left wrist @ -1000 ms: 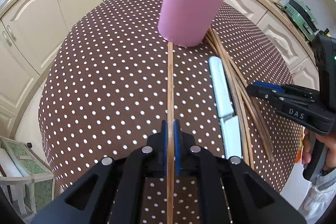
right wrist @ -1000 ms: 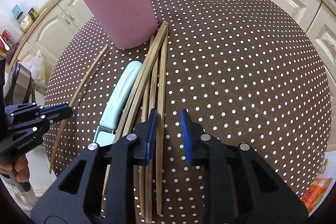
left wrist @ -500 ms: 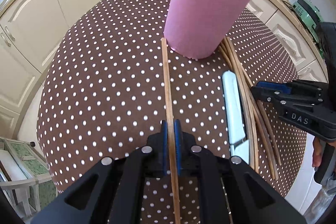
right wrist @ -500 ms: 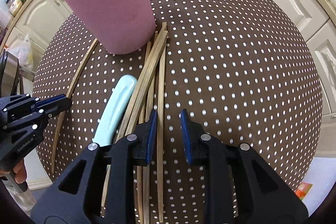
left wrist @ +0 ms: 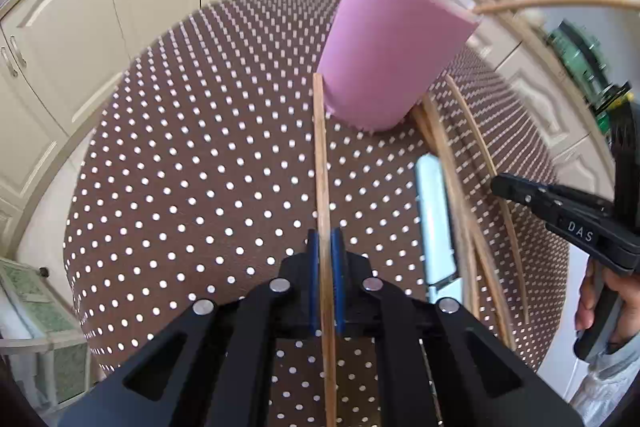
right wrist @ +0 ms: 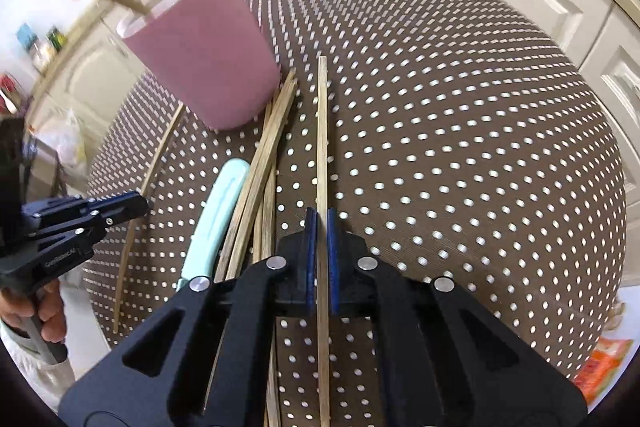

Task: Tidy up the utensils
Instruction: 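Grasp another chopstick with the right gripper while the left lifts its chopstick, then lift both chopsticks upright and carry them over the pink cup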

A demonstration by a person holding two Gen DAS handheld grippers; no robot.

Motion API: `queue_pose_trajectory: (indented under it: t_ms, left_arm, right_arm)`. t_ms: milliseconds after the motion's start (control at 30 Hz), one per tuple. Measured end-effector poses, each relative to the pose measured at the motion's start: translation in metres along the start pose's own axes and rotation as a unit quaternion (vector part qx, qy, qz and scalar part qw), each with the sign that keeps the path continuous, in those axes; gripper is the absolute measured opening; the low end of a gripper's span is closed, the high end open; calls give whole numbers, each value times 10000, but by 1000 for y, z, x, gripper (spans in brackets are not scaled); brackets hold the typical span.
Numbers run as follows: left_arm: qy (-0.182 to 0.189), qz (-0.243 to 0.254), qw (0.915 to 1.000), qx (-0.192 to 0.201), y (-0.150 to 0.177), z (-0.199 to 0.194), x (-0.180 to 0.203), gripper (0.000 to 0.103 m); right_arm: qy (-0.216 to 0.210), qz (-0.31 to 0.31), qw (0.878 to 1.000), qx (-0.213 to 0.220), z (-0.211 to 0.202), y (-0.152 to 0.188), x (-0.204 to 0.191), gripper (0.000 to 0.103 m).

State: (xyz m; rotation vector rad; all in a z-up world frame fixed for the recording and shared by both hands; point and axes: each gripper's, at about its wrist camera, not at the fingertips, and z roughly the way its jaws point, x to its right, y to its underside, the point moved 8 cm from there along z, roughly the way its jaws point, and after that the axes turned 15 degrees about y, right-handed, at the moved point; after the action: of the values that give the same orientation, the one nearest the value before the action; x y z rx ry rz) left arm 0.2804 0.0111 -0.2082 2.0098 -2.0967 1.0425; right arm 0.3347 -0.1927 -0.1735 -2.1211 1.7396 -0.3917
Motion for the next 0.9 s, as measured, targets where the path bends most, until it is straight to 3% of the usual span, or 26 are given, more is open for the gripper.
queue_pose_trajectory:
  t_ms: [267,600,900]
  left_arm:
    - [210,568,9912,1174,-4,-59,27,6]
    - [551,1275,9525,2709,-24,-125,86,6]
    - [659,1371,9281,3398,-67,-140,113,6]
  right_arm:
    - [-488,469,9881,1379,-73,-2,18,6]
    - [-924,813,9516,2817,-152,-6,25,6]
    - [-764,902,9210,3712,-173,-37,16,6]
